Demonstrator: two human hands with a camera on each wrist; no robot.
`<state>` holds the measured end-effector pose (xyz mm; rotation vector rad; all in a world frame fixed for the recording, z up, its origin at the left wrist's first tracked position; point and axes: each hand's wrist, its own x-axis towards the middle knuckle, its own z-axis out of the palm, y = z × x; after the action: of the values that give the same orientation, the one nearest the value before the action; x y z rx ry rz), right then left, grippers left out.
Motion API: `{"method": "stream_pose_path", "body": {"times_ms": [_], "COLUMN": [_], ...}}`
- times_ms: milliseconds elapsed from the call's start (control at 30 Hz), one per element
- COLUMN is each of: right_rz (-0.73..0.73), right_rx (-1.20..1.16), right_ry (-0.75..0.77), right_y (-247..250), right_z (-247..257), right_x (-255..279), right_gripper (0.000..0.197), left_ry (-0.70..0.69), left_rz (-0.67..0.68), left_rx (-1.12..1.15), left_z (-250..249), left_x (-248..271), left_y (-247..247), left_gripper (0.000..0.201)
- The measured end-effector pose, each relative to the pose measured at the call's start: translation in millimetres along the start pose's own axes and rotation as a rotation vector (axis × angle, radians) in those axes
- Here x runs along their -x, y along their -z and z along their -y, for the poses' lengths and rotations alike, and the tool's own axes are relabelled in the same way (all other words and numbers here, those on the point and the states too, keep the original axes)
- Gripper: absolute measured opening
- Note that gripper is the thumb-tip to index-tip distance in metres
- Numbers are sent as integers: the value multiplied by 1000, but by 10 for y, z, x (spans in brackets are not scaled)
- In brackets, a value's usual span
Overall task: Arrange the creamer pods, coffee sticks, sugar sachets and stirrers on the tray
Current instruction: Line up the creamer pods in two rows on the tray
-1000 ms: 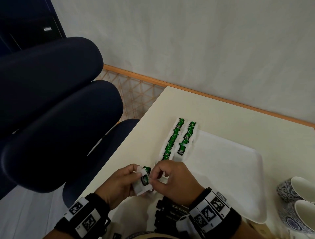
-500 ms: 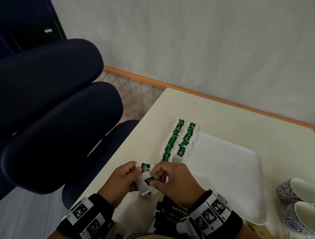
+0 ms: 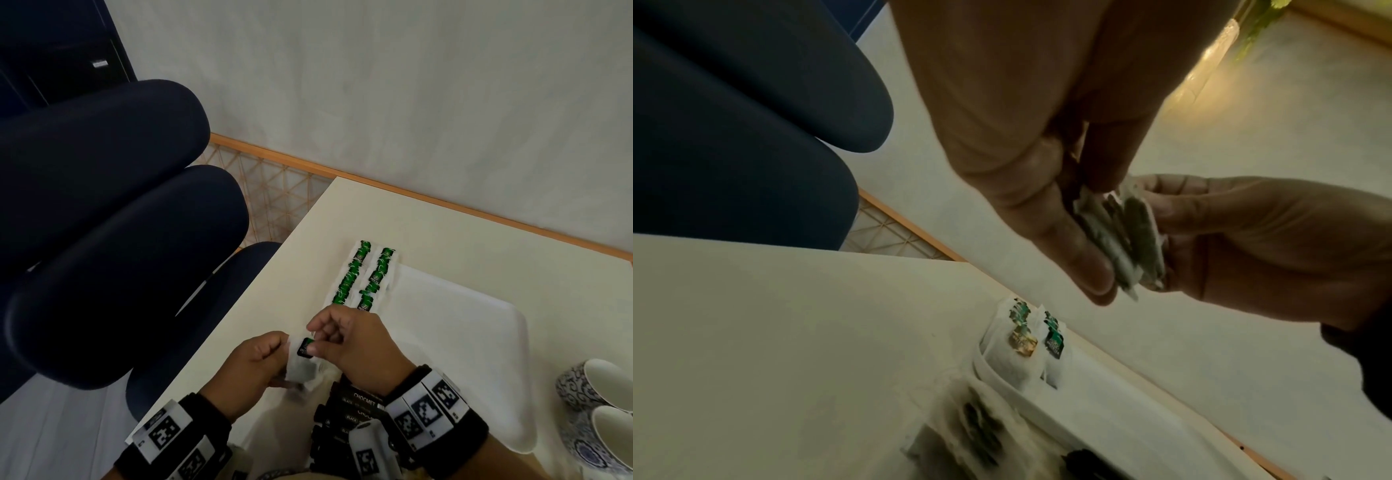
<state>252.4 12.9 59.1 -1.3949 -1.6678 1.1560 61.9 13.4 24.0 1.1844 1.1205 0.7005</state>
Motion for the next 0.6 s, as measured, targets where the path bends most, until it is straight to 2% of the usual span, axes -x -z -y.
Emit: {"method": "stream_pose_path", "body": {"times_ms": [67, 100, 267, 400, 467, 533, 600], "right_rz": [-2, -2, 17, 0, -40, -99, -149], "right_rx": [20, 38, 113, 232, 291, 296, 286], "right_ry": [-14, -15, -50, 8, 62, 83, 59], "right_y": [-13, -18, -34, -26, 5, 54, 113], "right_z": [-12, -17, -64, -72, -94, -123, -160], "right_x": [-4, -5, -3, 6, 6, 10, 33], "right_gripper": [19, 19, 21, 6, 8, 7, 7], "left_ry": [-20, -30, -74, -46, -30, -70, -104], "left_rz": [18, 22, 53, 73, 45, -32, -79], "left_rx": [10, 7, -19, -10, -27, -224, -648], "left_z": [-5, -13, -35, -21, 11, 88, 191], "left_x": [5, 13, 39, 1, -45, -118, -186], "left_y": [4, 0, -48, -13, 16, 60, 146], "left_gripper": [54, 54, 28, 40, 28, 19, 25]}}
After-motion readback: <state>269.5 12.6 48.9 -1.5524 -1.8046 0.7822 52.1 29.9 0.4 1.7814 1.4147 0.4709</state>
